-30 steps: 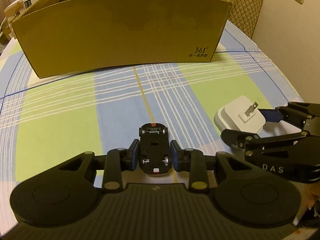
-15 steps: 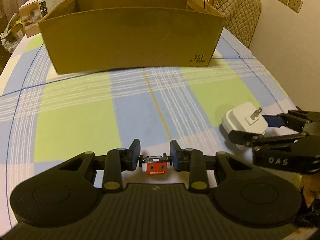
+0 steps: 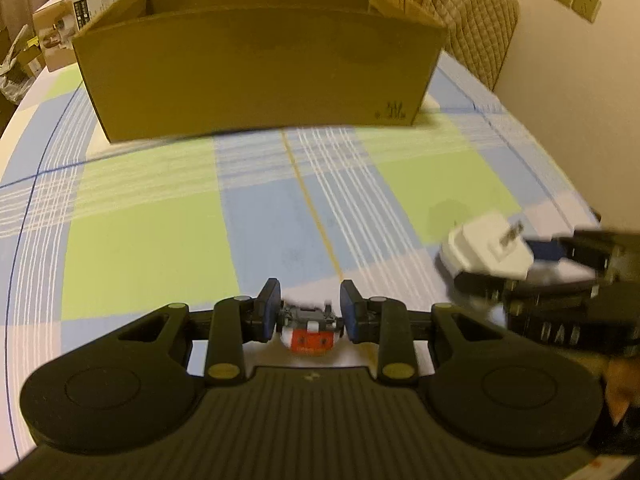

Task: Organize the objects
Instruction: 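Close the left tool on the toy car while the right tool grasps the white plug, then carry the toy car and white plug into the cardboard box and release both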

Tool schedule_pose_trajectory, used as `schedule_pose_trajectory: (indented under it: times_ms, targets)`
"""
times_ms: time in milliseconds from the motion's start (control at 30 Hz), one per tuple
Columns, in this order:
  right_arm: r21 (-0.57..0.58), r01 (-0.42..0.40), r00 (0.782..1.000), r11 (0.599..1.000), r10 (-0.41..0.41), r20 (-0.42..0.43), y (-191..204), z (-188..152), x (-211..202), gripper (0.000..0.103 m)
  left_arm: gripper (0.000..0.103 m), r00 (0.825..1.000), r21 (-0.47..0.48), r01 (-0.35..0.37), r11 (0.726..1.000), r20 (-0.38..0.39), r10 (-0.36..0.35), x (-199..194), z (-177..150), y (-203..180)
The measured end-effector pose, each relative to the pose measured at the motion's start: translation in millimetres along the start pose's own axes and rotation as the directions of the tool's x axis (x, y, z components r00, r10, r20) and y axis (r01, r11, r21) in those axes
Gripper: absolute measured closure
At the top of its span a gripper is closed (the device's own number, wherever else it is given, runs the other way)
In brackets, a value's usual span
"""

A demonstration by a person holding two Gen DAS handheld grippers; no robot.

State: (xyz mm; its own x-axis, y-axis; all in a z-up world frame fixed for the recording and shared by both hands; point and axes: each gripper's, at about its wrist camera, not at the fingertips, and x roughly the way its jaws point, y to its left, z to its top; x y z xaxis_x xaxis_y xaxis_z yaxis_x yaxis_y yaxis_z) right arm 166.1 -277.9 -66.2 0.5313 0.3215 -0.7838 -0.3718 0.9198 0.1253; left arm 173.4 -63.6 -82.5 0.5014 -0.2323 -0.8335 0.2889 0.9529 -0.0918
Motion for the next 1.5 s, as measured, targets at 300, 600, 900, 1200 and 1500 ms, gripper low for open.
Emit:
schedule_pose_trajectory:
  times_ms: [300,600,900,1200,1500]
  targets:
    - [0.016,-0.006,1.0,1.0,0.006,0.001,-2.1,0.1,1.9,0.042,0.07,0.999,-0.011,-0.001,1.0,-0.037,0.0,-0.9,-21.6,0.1]
    - [0.018,-0.008,1.0,1.0,0.008,-0.003,-2.4,0.3,4.1,0.042,0.078,0.999,0.023,-0.016,1.0,-0.046,0.017,7.1,-12.5,-3.4]
    - [0.007,-0.009,1.0,1.0,0.009,0.005,0.3,4.2,0.3,0.042,0.078,0.999,0.009,-0.005,1.0,-0.036,0.006,-6.4,-7.1,-0.8]
    - [-0.011,-0.027,0.997,1.0,0.028,0.067,10.3,33.9,-24.9,0.042,0.078,0.999,-0.002,-0.02,1.0,0.041,0.02,-40.0,32.1,3.6]
    - [-0.048,-0.036,0.993,0.998,0.041,0.114,25.9,71.4,-49.4,0.042,0.078,0.994,-0.012,-0.041,0.999,0.103,0.042,-75.9,66.5,11.7]
